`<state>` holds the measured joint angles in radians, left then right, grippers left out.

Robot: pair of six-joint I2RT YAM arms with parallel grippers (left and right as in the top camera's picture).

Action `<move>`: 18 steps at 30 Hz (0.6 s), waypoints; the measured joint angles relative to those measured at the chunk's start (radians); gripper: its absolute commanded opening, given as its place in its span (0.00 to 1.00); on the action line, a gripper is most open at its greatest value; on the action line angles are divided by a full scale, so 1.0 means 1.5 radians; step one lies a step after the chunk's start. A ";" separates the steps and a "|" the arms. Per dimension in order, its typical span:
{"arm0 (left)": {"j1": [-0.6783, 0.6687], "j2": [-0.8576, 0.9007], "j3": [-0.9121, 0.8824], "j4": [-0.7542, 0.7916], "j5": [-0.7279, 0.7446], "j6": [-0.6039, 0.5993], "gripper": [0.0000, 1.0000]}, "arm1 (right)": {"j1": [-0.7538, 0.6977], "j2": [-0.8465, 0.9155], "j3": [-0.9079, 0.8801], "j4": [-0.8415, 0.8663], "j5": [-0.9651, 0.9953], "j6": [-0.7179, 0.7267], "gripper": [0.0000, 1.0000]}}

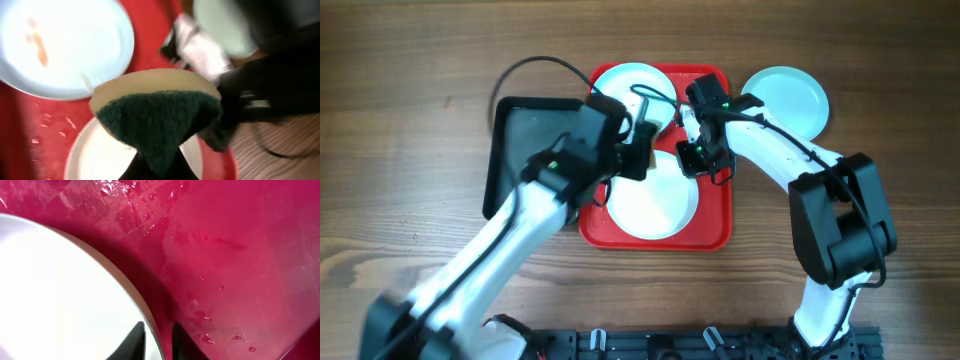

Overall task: Clean dirty plates on tray and stack at the side
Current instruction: 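Move the sponge back over the black basin with the left gripper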

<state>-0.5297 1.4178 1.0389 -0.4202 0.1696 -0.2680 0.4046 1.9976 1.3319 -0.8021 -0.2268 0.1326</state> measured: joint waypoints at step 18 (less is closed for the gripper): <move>0.132 -0.032 0.002 -0.202 -0.034 -0.063 0.04 | -0.005 0.000 0.048 -0.167 -0.006 0.008 0.50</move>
<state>-0.3313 1.3701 1.0424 -0.7231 0.1181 -0.3622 0.3965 1.9972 1.4044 -1.0527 -0.2356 0.1452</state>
